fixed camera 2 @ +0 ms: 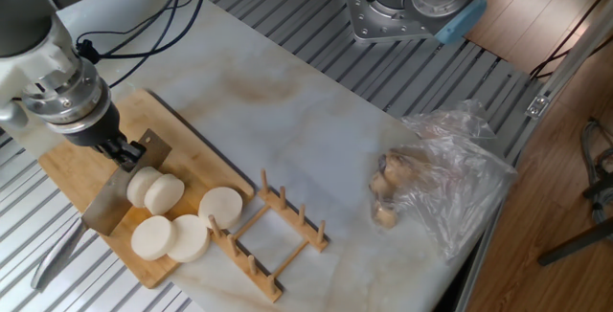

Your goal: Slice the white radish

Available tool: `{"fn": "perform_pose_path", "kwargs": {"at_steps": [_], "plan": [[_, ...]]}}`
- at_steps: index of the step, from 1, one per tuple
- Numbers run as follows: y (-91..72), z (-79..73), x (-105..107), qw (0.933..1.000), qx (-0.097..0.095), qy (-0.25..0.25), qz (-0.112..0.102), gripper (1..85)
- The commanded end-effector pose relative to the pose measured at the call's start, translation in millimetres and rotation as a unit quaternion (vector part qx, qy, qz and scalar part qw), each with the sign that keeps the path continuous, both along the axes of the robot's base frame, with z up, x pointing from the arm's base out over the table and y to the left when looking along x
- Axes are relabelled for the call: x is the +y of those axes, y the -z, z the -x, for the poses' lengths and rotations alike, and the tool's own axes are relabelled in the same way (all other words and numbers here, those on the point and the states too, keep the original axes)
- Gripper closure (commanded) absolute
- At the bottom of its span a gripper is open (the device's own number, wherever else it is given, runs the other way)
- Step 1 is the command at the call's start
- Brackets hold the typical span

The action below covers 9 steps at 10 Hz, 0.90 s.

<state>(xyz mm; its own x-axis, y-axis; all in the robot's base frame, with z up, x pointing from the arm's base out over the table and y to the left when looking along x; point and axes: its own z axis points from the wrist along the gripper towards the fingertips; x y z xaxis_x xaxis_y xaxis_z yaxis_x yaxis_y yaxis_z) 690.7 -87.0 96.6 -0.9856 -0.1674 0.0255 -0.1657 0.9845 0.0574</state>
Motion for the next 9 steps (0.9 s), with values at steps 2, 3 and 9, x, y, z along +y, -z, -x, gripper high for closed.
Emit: {"fn": "perform_pose_path", "kwargs": {"at_steps": [2, 3, 9], "plan": [[-1.8, 0.3, 0, 0.9999, 0.003, 0.01, -0.004, 84.3], [-1.9, 1.3, 4, 0.9999, 0.005, 0.011, -0.01, 84.3], [5.4, 17.3, 3, 0.9995, 0.021, 0.021, -0.013, 84.3]]}}
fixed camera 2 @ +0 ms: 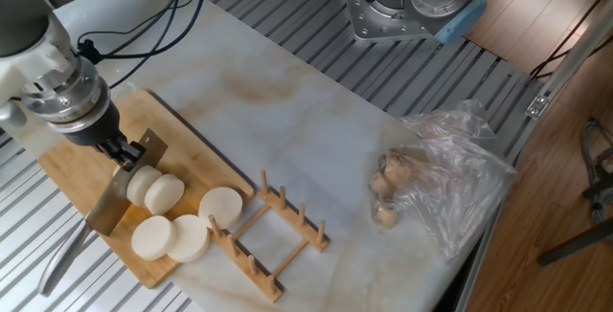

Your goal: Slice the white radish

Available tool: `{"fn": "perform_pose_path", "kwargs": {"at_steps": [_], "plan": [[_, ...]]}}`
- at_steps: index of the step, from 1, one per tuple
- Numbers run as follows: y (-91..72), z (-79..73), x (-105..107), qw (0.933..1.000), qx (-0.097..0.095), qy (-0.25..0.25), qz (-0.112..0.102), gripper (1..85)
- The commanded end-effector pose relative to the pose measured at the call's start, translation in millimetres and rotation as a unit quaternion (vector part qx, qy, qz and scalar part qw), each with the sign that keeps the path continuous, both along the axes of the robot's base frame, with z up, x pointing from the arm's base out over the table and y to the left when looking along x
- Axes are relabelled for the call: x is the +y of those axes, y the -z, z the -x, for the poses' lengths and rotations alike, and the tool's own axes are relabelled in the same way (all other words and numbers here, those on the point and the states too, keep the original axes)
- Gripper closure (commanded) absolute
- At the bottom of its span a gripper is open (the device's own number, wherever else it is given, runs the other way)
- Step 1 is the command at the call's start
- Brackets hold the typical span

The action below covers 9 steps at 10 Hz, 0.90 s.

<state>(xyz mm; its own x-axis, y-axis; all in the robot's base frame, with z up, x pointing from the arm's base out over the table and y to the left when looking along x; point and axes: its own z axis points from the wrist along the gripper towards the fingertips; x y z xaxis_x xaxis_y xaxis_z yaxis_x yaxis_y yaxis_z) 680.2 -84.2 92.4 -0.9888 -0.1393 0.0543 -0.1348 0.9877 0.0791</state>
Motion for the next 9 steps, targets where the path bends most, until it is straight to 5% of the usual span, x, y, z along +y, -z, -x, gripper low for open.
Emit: {"fn": "perform_pose_path", "kwargs": {"at_steps": [1, 9], "plan": [[-1.6, 10.3, 1, 0.9999, 0.008, 0.011, 0.0, 84.3], [11.6, 12.6, 11, 0.9996, 0.0, 0.027, -0.002, 84.3]]}}
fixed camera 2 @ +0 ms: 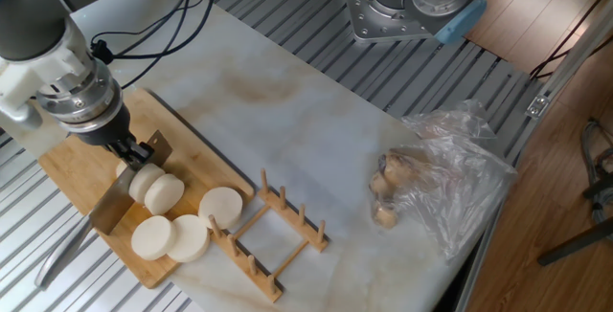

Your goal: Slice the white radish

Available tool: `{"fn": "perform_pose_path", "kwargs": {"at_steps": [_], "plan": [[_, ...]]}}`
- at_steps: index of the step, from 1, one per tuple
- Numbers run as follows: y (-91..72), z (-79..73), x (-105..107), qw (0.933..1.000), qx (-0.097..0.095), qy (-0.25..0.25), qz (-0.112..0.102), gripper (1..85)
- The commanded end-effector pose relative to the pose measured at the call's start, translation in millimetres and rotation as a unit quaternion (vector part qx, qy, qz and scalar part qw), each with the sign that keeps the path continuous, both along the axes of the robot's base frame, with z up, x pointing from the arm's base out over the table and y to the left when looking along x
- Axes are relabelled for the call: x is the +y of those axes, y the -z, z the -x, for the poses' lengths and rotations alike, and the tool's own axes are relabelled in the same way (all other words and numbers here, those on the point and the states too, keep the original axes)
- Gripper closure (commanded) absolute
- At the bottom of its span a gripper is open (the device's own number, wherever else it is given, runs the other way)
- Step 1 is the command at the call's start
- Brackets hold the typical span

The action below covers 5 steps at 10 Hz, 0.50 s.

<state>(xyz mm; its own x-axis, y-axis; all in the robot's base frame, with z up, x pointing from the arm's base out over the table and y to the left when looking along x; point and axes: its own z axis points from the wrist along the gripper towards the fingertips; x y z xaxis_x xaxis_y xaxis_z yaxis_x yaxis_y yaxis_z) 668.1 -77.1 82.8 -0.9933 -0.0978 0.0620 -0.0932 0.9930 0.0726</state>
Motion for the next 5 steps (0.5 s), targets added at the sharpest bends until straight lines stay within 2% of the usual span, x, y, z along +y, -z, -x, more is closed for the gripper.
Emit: {"fn": "perform_pose_path", "kwargs": {"at_steps": [1, 5], "plan": [[2.2, 0.6, 6.5, 0.9999, -0.003, 0.009, -0.011, 84.3], [10.4, 0.0, 8.4, 0.9998, -0.007, 0.011, -0.014, 84.3]]}}
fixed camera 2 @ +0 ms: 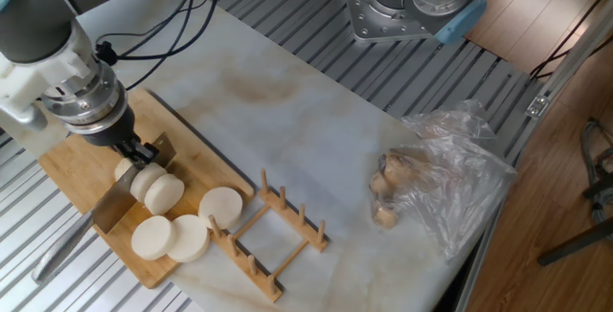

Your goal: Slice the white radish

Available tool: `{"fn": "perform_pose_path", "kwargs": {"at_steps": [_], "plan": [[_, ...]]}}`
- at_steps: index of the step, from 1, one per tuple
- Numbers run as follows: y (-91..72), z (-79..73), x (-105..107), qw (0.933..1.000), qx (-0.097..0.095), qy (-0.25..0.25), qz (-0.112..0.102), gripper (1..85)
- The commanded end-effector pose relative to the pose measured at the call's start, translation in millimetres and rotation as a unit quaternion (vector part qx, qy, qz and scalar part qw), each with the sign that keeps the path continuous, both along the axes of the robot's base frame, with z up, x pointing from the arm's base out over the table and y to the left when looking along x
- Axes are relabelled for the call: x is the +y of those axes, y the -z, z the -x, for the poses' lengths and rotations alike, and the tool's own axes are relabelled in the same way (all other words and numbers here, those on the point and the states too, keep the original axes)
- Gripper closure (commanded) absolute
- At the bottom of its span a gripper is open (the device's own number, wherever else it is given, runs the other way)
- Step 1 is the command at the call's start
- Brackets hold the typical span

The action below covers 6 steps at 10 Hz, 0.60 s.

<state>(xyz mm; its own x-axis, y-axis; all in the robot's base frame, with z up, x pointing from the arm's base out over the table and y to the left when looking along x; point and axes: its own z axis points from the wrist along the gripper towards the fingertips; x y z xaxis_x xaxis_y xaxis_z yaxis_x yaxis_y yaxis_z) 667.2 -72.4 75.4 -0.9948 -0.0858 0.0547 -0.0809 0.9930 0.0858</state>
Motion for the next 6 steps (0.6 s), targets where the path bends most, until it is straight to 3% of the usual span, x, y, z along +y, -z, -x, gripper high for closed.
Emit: {"fn": "perform_pose_path", "kwargs": {"at_steps": [1, 6], "plan": [[0.8, 0.0, 3, 1.0, -0.003, 0.005, -0.006, 84.3], [-27.9, -7.1, -9, 1.0, 0.005, -0.005, 0.0, 84.3]]}}
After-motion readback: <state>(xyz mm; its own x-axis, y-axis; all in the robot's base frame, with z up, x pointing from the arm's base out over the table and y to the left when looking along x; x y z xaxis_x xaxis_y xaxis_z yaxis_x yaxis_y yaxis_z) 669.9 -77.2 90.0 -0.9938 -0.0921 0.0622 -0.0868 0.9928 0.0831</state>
